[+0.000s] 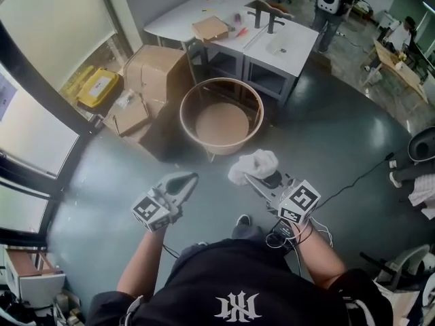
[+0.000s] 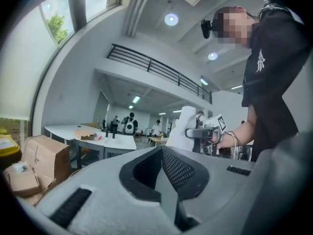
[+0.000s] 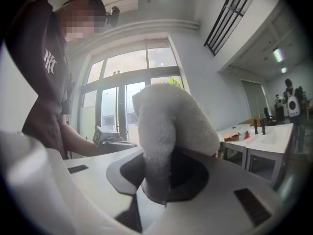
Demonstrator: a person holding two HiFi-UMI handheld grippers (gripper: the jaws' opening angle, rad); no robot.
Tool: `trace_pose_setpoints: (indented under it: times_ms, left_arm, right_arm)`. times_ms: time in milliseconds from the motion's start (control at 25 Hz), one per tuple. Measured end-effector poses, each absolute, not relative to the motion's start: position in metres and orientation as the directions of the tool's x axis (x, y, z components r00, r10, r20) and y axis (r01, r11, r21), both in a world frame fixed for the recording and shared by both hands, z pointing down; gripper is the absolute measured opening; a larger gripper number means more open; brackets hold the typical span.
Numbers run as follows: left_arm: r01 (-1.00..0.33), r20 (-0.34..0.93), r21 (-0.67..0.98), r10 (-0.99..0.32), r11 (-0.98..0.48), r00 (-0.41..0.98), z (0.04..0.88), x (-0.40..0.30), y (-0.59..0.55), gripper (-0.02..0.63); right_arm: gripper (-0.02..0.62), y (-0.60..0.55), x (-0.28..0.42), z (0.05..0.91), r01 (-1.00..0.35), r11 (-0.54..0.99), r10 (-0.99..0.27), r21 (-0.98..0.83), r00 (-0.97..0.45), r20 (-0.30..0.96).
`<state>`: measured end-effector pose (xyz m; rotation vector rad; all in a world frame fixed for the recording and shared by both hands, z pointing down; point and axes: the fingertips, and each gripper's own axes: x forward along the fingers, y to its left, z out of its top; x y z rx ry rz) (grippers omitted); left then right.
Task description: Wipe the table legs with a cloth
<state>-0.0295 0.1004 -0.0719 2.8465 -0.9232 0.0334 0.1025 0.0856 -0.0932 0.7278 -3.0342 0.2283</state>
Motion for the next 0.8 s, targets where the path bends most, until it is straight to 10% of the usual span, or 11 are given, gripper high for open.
trace_pose_setpoints:
  times_ms: [800]
  left_arm:
    - [-0.394, -0.005, 0.132, -0.398, -0.91, 0.917, -0.153, -0.098, 0.31, 0.005]
  right_arm:
    - [0.08, 0.308, 0.142, -0.167, -0.657, 0.753, -0.654, -0.028, -0.753, 0.074]
